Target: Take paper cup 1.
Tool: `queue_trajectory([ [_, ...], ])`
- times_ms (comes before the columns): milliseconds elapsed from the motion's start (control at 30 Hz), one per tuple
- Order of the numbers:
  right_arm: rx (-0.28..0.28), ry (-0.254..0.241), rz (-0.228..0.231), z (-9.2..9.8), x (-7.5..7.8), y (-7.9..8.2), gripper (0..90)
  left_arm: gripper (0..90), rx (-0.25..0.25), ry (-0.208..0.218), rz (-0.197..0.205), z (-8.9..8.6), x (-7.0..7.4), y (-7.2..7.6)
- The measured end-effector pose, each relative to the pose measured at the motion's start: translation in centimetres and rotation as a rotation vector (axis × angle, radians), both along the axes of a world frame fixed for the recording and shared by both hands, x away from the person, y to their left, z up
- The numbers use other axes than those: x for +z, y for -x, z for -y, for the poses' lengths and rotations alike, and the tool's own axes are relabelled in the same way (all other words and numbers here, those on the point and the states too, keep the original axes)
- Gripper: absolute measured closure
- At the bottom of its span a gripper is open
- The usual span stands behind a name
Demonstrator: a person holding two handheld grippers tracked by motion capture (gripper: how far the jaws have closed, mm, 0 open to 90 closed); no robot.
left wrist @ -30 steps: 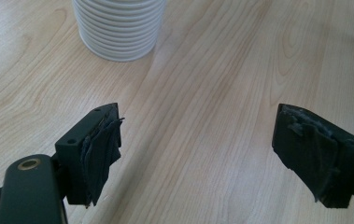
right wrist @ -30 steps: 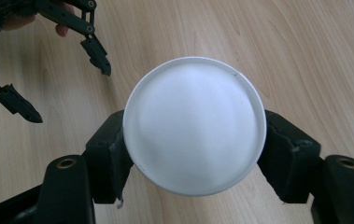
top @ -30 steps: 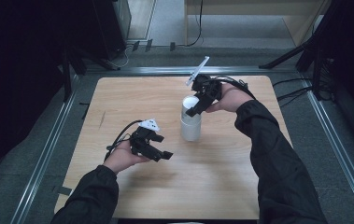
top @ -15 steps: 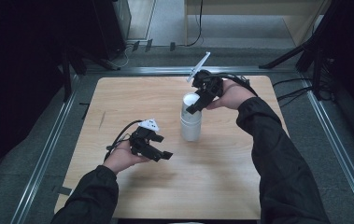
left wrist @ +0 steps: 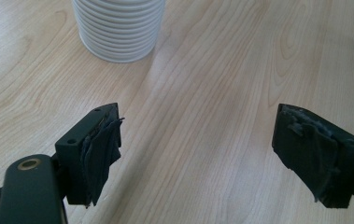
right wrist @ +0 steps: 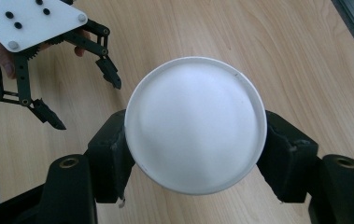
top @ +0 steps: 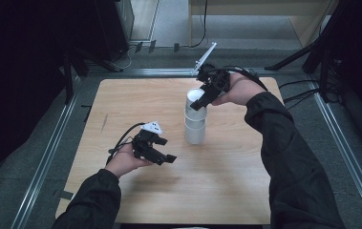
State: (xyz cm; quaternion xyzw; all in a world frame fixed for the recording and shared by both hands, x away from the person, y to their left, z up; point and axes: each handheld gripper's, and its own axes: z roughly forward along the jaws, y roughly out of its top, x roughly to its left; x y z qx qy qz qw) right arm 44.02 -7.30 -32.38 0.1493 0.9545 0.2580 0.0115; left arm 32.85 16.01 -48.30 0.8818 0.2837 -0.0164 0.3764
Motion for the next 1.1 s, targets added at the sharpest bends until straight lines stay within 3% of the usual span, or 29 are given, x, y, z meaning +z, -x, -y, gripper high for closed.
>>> queue_trajectory([
  [400,0.029,-0.041,0.022,0.5,3.9,1.5,34.3,15.9,0.01,0.008,-0.006,-0.2,0.0,-0.1],
  [600,0.05,-0.071,0.009,0.9,4.8,2.6,34.4,15.9,0.013,0.017,-0.003,-0.7,0.1,-0.3],
  [767,0.082,-0.07,0.017,1.1,4.7,3.9,34.4,15.9,0.017,0.018,0.0,-0.7,0.1,-0.3],
  [933,0.121,-0.066,0.019,1.8,3.5,6.2,34.5,15.9,0.014,0.028,-0.005,-0.8,0.1,-0.3],
  [1100,0.154,-0.083,0.017,2.2,2.1,7.1,34.6,15.9,0.011,0.034,-0.006,-0.8,0.1,-0.3],
])
